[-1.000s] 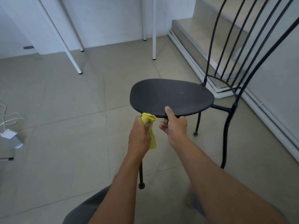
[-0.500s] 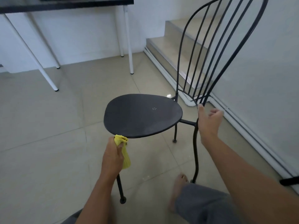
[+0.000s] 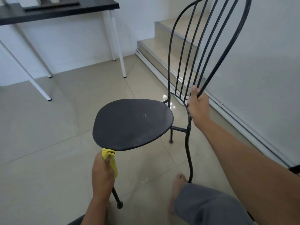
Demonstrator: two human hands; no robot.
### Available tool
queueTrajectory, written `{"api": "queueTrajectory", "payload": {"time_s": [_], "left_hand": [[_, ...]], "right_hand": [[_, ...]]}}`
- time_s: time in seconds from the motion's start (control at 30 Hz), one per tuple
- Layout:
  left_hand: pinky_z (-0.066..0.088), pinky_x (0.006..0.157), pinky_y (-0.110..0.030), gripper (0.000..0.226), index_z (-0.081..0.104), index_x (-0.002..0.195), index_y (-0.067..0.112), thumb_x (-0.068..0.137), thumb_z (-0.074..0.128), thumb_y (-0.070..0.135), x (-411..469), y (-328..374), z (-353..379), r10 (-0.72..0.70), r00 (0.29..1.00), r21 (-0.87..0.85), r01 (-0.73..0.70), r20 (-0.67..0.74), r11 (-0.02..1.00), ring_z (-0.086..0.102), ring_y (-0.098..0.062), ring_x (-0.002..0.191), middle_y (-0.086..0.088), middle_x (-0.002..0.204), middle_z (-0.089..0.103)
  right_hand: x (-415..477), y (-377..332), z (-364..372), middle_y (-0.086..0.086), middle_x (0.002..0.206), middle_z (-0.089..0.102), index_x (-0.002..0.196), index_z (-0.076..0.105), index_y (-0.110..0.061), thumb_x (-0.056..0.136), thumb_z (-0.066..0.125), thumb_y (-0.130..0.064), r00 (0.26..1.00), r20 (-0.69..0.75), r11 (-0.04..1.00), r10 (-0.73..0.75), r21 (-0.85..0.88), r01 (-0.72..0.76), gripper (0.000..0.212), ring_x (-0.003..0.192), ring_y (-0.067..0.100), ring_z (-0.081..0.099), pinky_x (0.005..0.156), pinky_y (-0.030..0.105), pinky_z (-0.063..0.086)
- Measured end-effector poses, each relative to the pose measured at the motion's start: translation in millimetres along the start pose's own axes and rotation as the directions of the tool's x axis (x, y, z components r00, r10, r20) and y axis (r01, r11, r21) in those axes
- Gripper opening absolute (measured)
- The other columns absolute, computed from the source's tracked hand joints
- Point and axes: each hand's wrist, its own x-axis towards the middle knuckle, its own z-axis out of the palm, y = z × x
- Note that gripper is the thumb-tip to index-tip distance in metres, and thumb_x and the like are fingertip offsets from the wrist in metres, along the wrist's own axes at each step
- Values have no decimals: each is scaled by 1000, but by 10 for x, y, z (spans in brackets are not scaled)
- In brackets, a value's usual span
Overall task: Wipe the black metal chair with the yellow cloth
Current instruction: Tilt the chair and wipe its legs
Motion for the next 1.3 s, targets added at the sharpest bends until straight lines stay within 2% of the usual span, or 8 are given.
{"api": "queueTrajectory", "payload": {"time_s": [0.13, 0.33, 0.57, 0.7, 0.87, 1.0, 1.13, 1.3], "left_hand": [[42, 63, -37, 14, 47, 92, 16, 101, 36, 17, -136, 186, -104, -59, 985, -47, 52, -161, 998, 52, -31, 76, -8, 82, 55], [36, 73, -33, 17, 52, 112, 12, 103, 40, 20, -550, 661, -46, -96, 950, -320, -4, -297, 947, 51, -23, 82, -2, 91, 55], [44, 77, -27, 26, 52, 118, 25, 102, 36, 36, -835, 1028, 698, -115, 984, -494, 169, 138, 853, 59, -3, 94, 14, 100, 60], [45, 76, -20, 16, 50, 102, 40, 103, 34, 35, -808, 1130, 1192, -10, 937, -491, 193, 350, 850, 59, 7, 86, 13, 97, 61], [46, 79, -22, 25, 50, 118, 27, 104, 31, 35, -656, 1309, 1726, 2, 899, -474, 229, 438, 850, 59, -11, 97, 4, 104, 60], [45, 86, -26, 33, 46, 128, 21, 104, 31, 37, -552, 1469, 2014, 47, 880, -461, 202, 473, 864, 57, -9, 100, 2, 110, 58], [47, 92, -40, 31, 44, 130, 18, 103, 35, 31, -437, 1556, 2265, 86, 861, -397, 141, 501, 907, 56, -24, 107, -7, 117, 57], [41, 80, -24, 25, 43, 127, 14, 102, 40, 18, -311, 1708, 2511, 117, 865, -376, 88, 488, 922, 54, -14, 97, 0, 110, 57]], "right_hand": [[67, 25, 12, -2, 54, 35, 74, 47, -20, 104, 37, -47, 1000, 21, 1000, -9, -5, 9, 42, 44, 10, 31, 45, 27, 32], [138, 10, 49, -3, 54, 30, 67, 37, -22, 104, 36, -49, 1000, 24, 1000, -17, -13, 17, 46, 44, 10, 27, 43, 26, 27], [268, -6, 80, 4, 58, 35, 74, 40, -16, 105, 35, -46, 998, 37, 999, -46, -23, 47, 43, 47, 14, 31, 45, 28, 31], [339, 39, 79, 9, 60, 40, 69, 42, -22, 105, 35, -45, 994, 62, 996, -85, -12, 86, 43, 50, 17, 37, 47, 30, 35], [433, 193, 119, 6, 57, 36, 64, 38, -24, 103, 35, -50, 991, 110, 997, -75, 27, 73, 47, 45, 13, 33, 48, 30, 32], [464, 337, 173, 11, 58, 37, 63, 36, -18, 97, 33, -62, 990, 131, 999, -43, -6, 44, 55, 48, 22, 33, 51, 35, 33], [497, 337, 175, 10, 55, 35, 59, 32, -23, 103, 33, -52, 984, 173, 999, -34, 24, 30, 53, 45, 20, 30, 50, 36, 29], [529, 374, 180, 3, 50, 35, 60, 34, -22, 104, 35, -49, 984, 178, 999, -19, 32, 14, 52, 41, 12, 32, 46, 31, 29]]}}
